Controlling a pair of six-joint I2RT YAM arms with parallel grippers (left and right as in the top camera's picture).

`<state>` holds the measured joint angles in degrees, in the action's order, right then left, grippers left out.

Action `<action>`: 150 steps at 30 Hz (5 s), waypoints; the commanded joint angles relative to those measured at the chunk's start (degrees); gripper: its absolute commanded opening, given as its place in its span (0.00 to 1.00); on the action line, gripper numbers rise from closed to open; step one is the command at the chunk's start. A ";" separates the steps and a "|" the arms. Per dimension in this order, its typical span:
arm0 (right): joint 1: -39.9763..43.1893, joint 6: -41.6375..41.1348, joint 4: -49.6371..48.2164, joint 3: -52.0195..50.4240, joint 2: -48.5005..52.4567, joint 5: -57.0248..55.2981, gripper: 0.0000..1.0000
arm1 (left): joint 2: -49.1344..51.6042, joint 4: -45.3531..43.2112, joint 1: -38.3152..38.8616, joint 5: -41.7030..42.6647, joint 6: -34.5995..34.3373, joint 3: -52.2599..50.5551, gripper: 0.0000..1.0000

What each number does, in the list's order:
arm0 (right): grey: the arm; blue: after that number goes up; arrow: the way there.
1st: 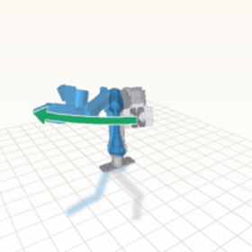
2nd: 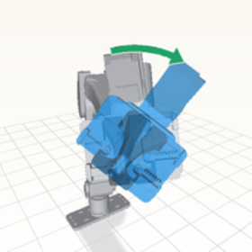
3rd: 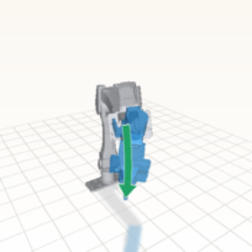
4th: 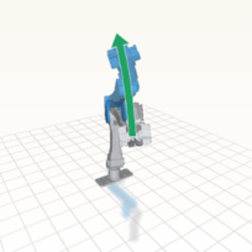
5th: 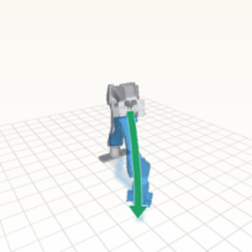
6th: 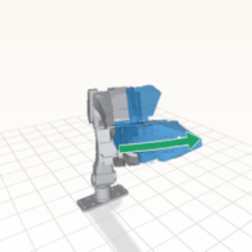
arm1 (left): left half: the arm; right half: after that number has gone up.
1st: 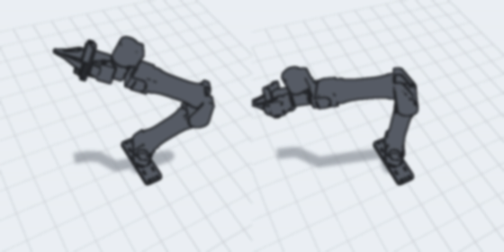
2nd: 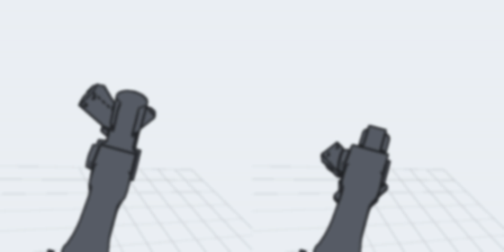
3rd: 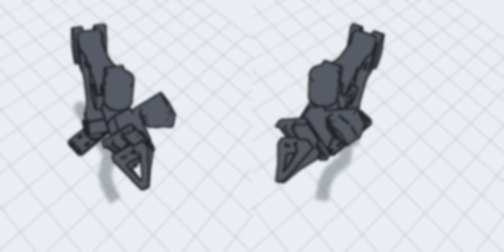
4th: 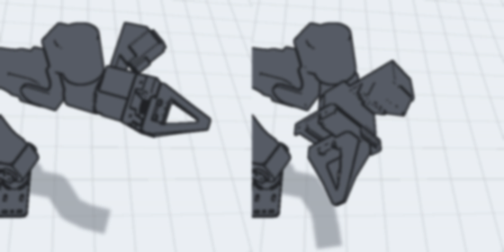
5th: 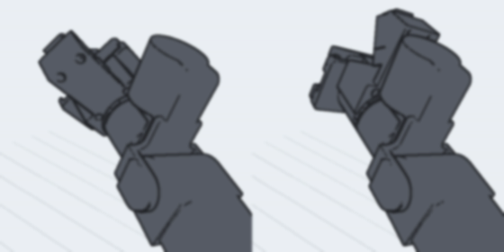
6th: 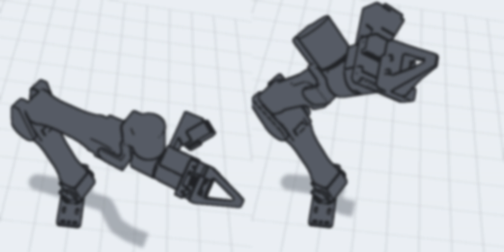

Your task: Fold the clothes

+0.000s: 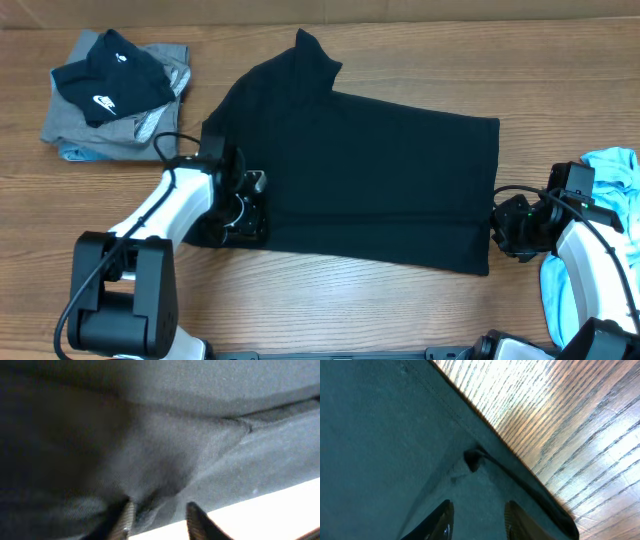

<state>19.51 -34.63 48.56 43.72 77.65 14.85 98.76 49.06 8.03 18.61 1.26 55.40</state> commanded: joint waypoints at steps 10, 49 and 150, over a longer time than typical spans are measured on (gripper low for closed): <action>0.17 0.33 -0.24 1.25 0.07 0.22 0.37 | -0.94 -1.38 0.70 -3.50 -0.39 -1.20 0.35; 0.17 0.61 -0.66 1.25 0.07 0.24 0.42 | -0.61 -2.69 1.75 -9.81 0.04 17.51 0.14; 0.55 10.47 -5.14 5.88 11.63 6.67 0.04 | 1.11 9.68 6.80 -4.35 7.74 15.76 0.45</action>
<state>19.79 -23.99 43.51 48.01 89.54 21.63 99.77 59.83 13.30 16.47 7.73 73.10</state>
